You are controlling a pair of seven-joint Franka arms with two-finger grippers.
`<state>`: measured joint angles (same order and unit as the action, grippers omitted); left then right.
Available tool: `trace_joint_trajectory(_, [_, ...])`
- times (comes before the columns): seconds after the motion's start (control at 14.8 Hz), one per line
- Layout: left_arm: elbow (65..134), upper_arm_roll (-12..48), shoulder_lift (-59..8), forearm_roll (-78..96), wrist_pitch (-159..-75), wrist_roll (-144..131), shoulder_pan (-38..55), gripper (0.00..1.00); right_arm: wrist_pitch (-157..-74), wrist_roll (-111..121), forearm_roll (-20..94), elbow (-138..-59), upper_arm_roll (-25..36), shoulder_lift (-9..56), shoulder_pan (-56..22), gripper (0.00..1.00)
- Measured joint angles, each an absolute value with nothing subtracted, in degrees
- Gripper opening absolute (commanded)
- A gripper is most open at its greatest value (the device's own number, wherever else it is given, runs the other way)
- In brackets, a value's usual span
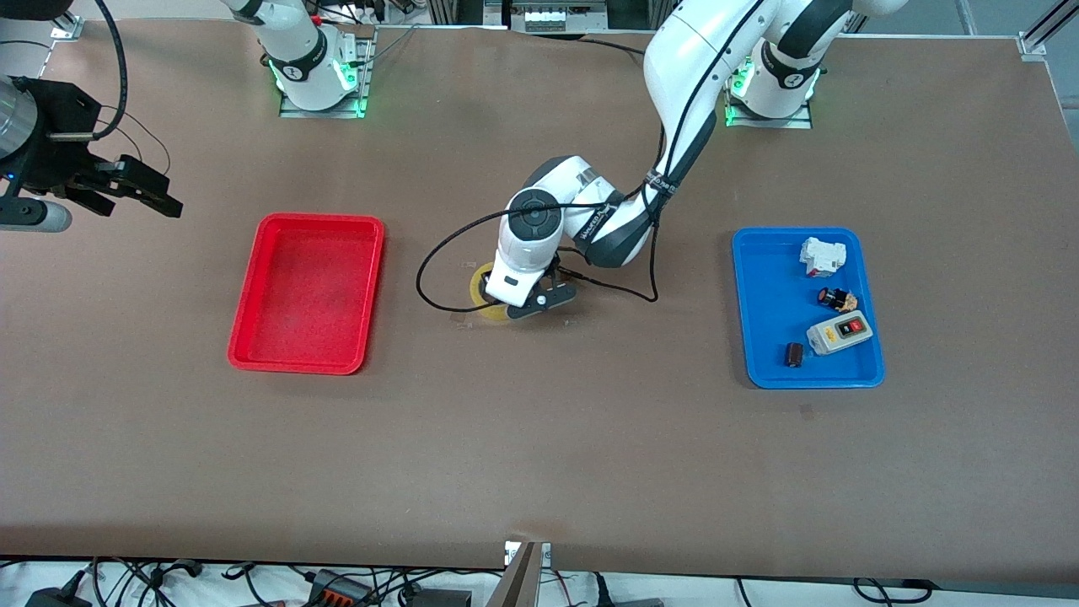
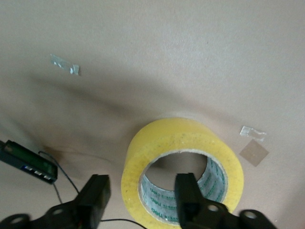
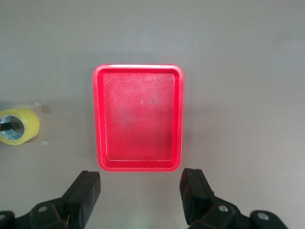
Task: Place and move tape with both arms
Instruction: 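Release the tape with the left gripper while the right gripper approaches it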
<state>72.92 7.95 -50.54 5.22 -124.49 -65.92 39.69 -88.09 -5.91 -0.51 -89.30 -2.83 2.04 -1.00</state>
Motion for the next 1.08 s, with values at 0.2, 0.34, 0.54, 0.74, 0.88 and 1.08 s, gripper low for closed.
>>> trace_joint_trajectory(0.2, [71.3, 6.0, -50.0, 5.2, -122.6, -66.0, 39.0, 1.0, -89.4, -6.4, -0.5, -89.4, -3.0, 3.0, -3.8, 0.98])
trace_joint_trajectory(0.34, [70.5, 4.5, -48.3, 5.2, -121.4, -65.9, 37.9, 1.0, -91.0, -9.1, -0.5, -89.6, -3.1, 4.4, -6.7, 0.98])
trace_joint_trajectory(0.54, [70.0, 3.3, -42.9, 5.2, -116.0, -62.8, 35.2, 1.0, -94.5, -15.4, -0.5, -89.8, -3.2, 7.7, -12.1, 0.98])
trace_joint_trajectory(0.74, [70.0, 3.1, -37.1, 5.2, -108.7, -58.9, 31.6, 1.0, -100.4, -21.4, -0.5, -91.3, -3.3, 11.5, -17.6, 0.98])
trace_joint_trajectory(0.88, [70.0, 3.0, -34.7, 5.2, -105.1, -56.5, 29.1, 1.0, -106.6, -24.0, -0.5, -93.9, -3.3, 13.8, -21.0, 0.98])
trace_joint_trajectory(1.08, [70.1, 2.6, -32.4, 4.6, -98.4, -49.3, 24.1, 1.0, -115.0, -27.2, -0.5, -99.4, -3.4, 17.1, -24.7, 0.98])
